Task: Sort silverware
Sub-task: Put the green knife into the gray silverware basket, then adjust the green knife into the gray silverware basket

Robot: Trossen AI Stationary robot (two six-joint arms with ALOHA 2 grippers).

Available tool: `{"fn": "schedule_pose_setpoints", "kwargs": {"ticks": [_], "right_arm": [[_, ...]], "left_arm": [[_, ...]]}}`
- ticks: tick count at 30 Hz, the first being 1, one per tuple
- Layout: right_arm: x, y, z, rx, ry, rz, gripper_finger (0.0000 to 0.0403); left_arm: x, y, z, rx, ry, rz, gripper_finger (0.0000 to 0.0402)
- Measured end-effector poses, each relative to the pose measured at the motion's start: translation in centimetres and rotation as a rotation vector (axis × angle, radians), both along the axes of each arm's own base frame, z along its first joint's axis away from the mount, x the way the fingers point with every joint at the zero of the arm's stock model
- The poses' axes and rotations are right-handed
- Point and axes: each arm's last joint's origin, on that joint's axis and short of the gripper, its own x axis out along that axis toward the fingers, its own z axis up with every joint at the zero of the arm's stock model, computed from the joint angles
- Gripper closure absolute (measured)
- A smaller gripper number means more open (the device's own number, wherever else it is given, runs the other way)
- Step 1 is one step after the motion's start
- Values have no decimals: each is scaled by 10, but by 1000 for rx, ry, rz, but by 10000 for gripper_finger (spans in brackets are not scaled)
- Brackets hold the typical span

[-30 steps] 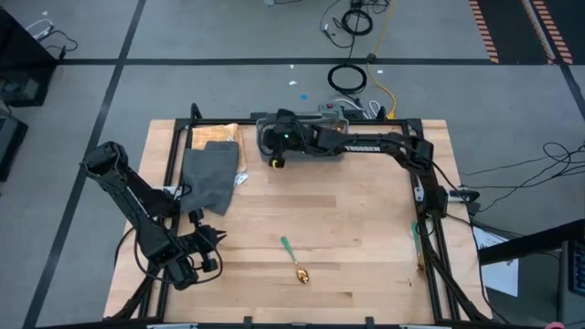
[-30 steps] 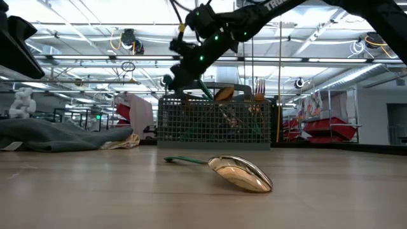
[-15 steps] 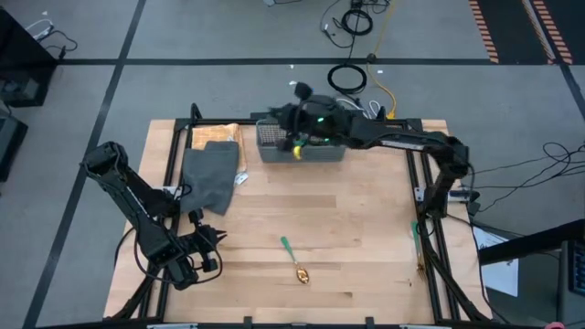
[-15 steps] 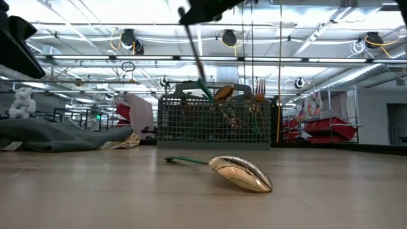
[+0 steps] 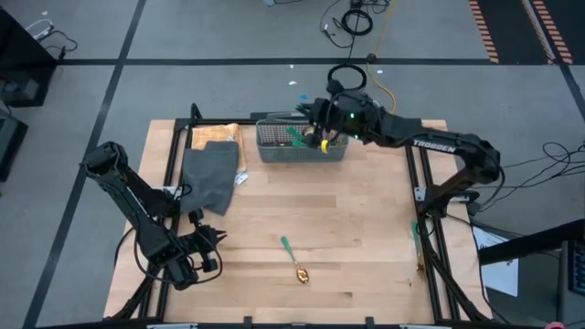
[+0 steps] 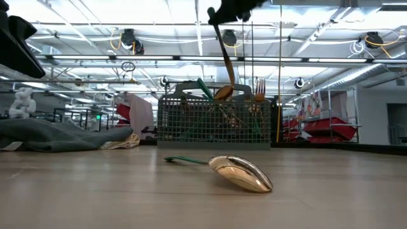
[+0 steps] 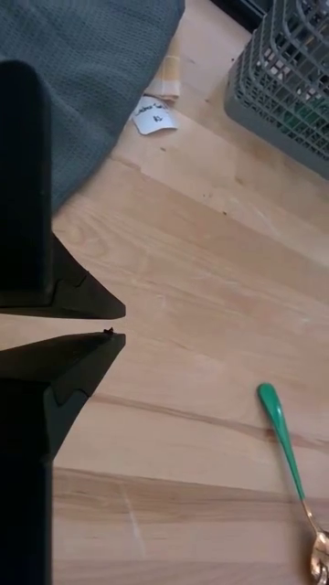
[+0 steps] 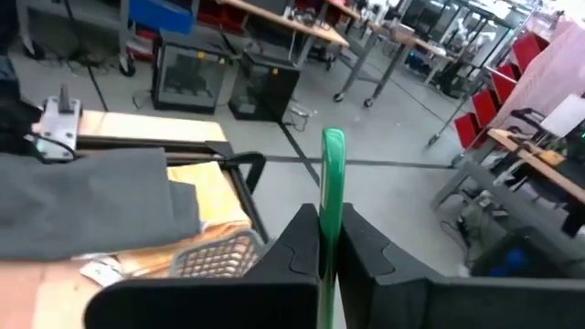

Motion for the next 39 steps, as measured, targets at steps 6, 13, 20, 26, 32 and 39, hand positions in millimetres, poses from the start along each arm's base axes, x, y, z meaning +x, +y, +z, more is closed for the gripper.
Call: {"fn": "schedule_pose_setpoints", "kwargs": {"ticks": [6,13,20,26,32,39], "right_arm": [[-6,-4,-47,27,-86,-18,403],[-18,-12,-89,118,-79,-70,403],[-24,-12,-112,153,-7,-84,379],[-25,-12,-116,151,36,-98,286],[-21,-7,-106,168,-9,-97,227],[0,27,-96,56,25,-141,221]], "left_arm": [[0,0,0,1,-2,0,358],[0,0,0,-1,-4,0,358],[0,0,0,0,-3,0,358],[0,0,0,-2,-5,0,358],[0,0,0,-3,-5,0,358],[0,0,0,0,-7,1,358]]}}
